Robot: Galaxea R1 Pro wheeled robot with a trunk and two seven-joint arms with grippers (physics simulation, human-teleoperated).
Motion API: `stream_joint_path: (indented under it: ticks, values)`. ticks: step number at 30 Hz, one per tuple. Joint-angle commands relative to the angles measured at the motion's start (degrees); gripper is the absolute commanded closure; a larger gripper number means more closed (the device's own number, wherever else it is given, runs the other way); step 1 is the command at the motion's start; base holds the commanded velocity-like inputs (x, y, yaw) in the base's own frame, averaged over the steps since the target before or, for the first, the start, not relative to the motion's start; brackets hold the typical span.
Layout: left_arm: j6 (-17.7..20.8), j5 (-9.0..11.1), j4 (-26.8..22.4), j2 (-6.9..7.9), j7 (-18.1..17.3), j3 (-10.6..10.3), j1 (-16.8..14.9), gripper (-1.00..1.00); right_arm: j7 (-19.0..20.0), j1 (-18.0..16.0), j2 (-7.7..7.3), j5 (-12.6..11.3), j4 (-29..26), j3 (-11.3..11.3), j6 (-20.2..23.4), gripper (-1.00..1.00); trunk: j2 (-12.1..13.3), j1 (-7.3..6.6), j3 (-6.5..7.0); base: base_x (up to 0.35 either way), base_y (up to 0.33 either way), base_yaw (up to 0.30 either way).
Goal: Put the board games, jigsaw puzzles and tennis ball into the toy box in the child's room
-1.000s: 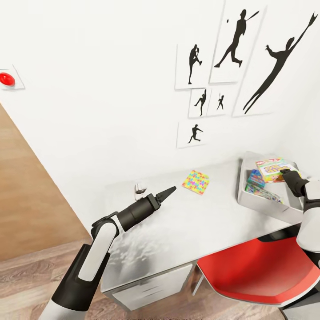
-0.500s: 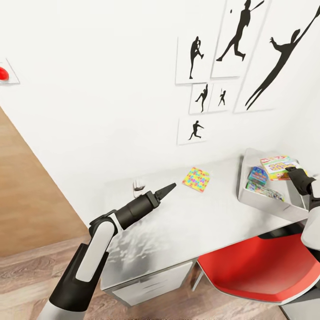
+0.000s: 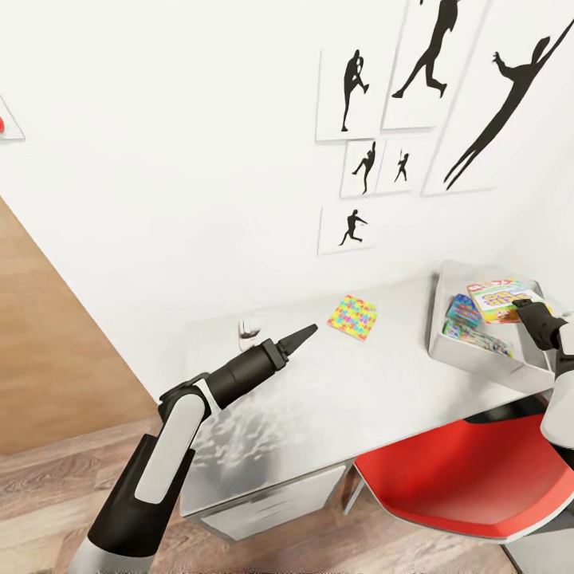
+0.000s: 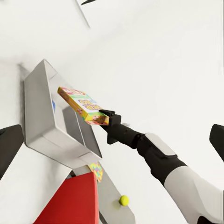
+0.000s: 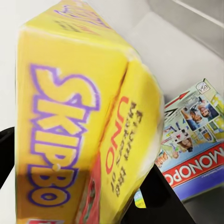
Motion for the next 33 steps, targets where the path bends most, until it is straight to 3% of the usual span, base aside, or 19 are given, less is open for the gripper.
stream_joint_path:
  ticks: [1,7,10,11,13,14,17,18,21,22,24,27,33]
  values:
    - [0.4,0.3,0.0,-0.03,0.0,0.1,-0.1,-1.00,-0.2,-0.1,0.01,-0.7,-0.1,-0.1,0.3,1.00,-0.1,0.01,-0.17,0.000,0.000,0.000]
    - [3.2,0.5,-0.2,-1.17,2.1,0.1,-4.5,-1.00,-0.2,-0.1,-0.07,-0.7,-0.1,-0.1,0.3,1.00,-0.1,0.01,-0.72,0.000,0.000,0.000]
    - [5.2,3.1,-0.3,-2.00,7.0,0.1,-8.3,-1.00,-0.1,-0.1,-0.14,-0.7,-0.1,-0.1,0.5,1.00,-0.1,0.01,-1.00,0.000,0.000,0.000]
    - [5.2,3.1,-0.3,-2.00,7.0,0.1,-8.3,-1.00,-0.1,-0.1,-0.14,-0.7,-0.1,-0.1,0.5,1.00,-0.1,0.01,-1.09,0.000,0.000,0.000]
    - [6.1,7.1,-0.3,-2.35,11.8,-0.4,-10.8,-1.00,-0.1,-0.1,-0.19,-0.7,-0.2,-0.1,0.6,1.00,-0.1,0.01,-1.28,0.000,0.000,0.000]
    - [6.1,7.1,-0.3,-2.35,11.8,-0.4,-10.8,-1.00,-0.1,-0.1,-0.19,-0.7,-0.2,-0.1,0.6,1.00,-0.1,0.01,-1.37,0.000,0.000,0.000]
    - [7.0,14.8,-0.3,-2.47,20.2,-2.8,-14.0,-1.00,0.0,-0.1,-0.22,-0.7,-0.4,-0.1,0.9,1.00,-0.1,0.01,-1.65,0.000,0.000,0.000]
    - [7.0,14.8,-0.3,-2.47,20.2,-2.8,-14.0,-1.00,0.0,-0.1,-0.22,-0.7,-0.4,-0.1,0.9,1.00,-0.1,0.01,-1.74,0.000,0.000,0.000]
    - [7.2,21.7,-0.3,-2.52,27.8,-5.3,-16.5,-1.00,0.1,-0.2,-0.22,-0.7,-0.7,-0.1,1.0,1.00,-0.1,0.01,-2.02,0.000,0.000,0.000]
    - [7.2,21.7,-0.3,-2.52,27.8,-5.3,-16.5,-1.00,0.1,-0.2,-0.22,-0.7,-0.7,-0.1,1.0,1.00,-0.1,0.01,-2.11,0.000,0.000,0.000]
    - [7.3,24.8,-0.3,-2.53,31.6,-6.3,-17.7,-1.00,0.1,-0.4,-0.24,-0.7,-0.8,-0.1,1.0,1.00,-0.1,0.01,-2.30,0.000,0.000,0.000]
    - [7.5,27.6,-0.2,-2.47,35.0,-7.3,-19.0,-1.00,0.1,-0.6,-0.28,-0.7,-0.9,0.0,1.1,1.00,-0.1,0.01,-2.57,0.000,0.000,0.000]
    - [7.5,29.4,-0.2,-2.37,37.0,-7.9,-19.6,-1.00,0.1,-0.8,-0.50,-0.7,-0.9,0.0,1.1,1.00,-0.1,0.01,-3.10,0.000,0.000,0.000]
